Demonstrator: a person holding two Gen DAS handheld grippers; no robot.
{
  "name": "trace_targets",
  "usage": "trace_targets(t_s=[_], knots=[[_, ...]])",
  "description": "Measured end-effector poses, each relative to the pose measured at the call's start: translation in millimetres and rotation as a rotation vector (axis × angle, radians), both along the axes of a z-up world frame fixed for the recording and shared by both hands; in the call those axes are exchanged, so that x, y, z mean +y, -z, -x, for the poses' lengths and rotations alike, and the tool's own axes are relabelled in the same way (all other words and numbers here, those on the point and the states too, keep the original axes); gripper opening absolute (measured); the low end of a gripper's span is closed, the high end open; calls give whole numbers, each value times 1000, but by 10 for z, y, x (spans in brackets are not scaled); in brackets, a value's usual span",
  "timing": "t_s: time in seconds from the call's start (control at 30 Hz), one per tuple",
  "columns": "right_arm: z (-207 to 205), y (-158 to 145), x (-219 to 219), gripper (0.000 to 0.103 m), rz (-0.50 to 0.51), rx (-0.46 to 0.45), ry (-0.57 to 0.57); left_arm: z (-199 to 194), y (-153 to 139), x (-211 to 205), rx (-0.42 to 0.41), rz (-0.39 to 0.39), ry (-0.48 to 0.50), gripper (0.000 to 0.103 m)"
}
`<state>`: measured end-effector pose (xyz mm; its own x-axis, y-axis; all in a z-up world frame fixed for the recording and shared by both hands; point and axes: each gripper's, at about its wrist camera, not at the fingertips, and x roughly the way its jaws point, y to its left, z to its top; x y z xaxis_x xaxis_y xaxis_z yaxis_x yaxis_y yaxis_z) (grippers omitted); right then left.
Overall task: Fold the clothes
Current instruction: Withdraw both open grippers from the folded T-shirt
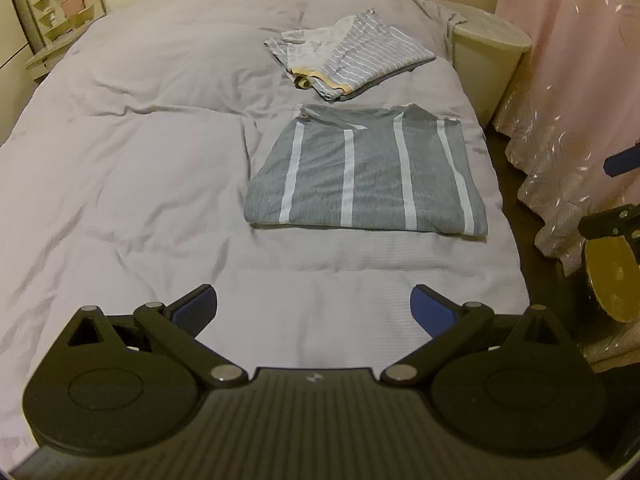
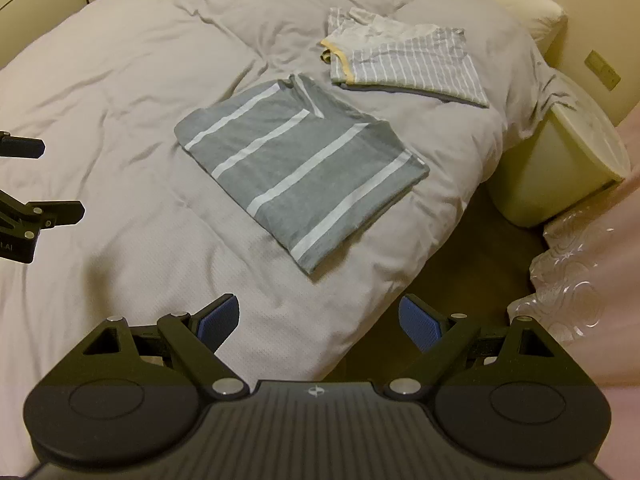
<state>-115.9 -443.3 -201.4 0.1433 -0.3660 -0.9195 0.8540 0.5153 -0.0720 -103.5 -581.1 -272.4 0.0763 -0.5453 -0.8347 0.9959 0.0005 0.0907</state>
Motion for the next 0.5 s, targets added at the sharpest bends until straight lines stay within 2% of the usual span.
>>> trace_targets(t_s=[0.1, 0.17, 0.27, 0.33, 0.37, 0.43, 0.5], knots=[[6, 62, -8, 89, -1, 1, -9, 13, 60, -60, -37, -2, 40, 101], [-22, 139, 4, 88, 16, 42, -46, 34, 134, -113, -85, -3, 84, 101], [-141, 268, 83, 79, 128, 179, -191, 126, 381, -226, -276, 1, 237, 98], [-255, 412, 141, 62, 222, 265, -329, 180, 575, -310, -410, -3, 350, 83], [-304, 499, 142, 59, 240, 287, -379, 191, 711, -362, -480, -15, 417, 78], [-431, 717, 93, 52, 248, 307, -468, 164, 944, -454, -576, -34, 520, 62], [-579, 937, 28, 49, 269, 320, -536, 93, 1180, -548, -661, -30, 613, 57]])
